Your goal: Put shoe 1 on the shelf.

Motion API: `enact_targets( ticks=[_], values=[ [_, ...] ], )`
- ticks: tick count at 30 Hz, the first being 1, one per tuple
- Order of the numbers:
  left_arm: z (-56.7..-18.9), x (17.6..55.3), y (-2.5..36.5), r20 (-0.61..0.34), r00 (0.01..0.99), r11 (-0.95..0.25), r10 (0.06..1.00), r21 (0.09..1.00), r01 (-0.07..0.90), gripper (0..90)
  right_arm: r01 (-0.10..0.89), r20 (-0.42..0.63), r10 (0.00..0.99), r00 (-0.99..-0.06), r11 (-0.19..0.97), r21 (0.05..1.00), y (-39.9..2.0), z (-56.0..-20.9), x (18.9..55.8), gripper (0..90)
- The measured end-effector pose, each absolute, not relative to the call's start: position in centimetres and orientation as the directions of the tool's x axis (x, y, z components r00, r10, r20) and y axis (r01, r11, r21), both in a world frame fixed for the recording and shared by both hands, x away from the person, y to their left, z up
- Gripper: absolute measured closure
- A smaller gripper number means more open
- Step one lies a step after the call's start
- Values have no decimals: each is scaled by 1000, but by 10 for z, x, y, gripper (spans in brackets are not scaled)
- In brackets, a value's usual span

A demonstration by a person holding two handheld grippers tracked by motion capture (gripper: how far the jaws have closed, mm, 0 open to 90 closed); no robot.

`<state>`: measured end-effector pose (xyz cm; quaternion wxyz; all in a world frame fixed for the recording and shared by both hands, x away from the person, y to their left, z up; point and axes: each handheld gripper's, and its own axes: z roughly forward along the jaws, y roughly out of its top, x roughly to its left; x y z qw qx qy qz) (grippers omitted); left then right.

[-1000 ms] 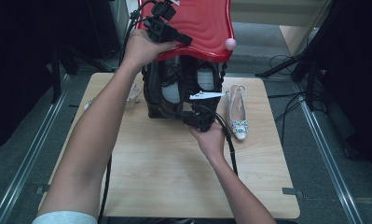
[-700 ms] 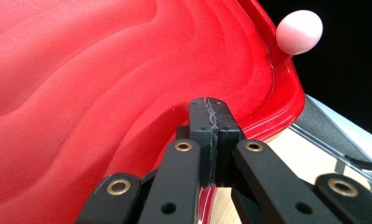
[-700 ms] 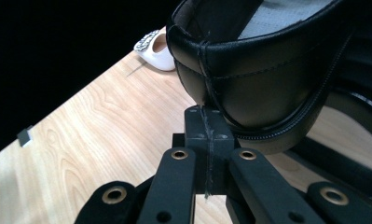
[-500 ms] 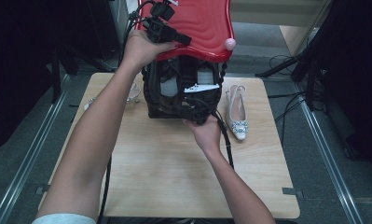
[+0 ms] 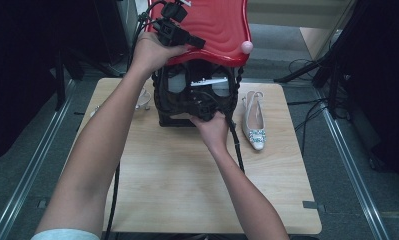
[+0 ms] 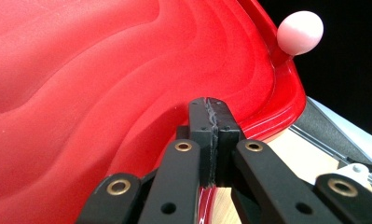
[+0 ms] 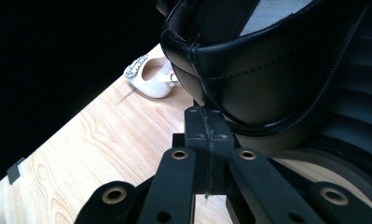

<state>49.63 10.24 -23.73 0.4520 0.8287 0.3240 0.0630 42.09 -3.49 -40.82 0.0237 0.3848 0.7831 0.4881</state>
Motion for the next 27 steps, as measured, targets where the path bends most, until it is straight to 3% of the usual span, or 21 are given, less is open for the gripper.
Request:
enact_targets(
  ticks=[13,27],
  values=[
    [-238,495,105,-214,766,-354,606,791,500,884,590,338,638,-692,232,773,-20,-413,430,900],
    [-226,475,120,-193,756,-408,626,745,528,626,542,332,607,-722,199,816,-52,-402,399,900]
  ],
)
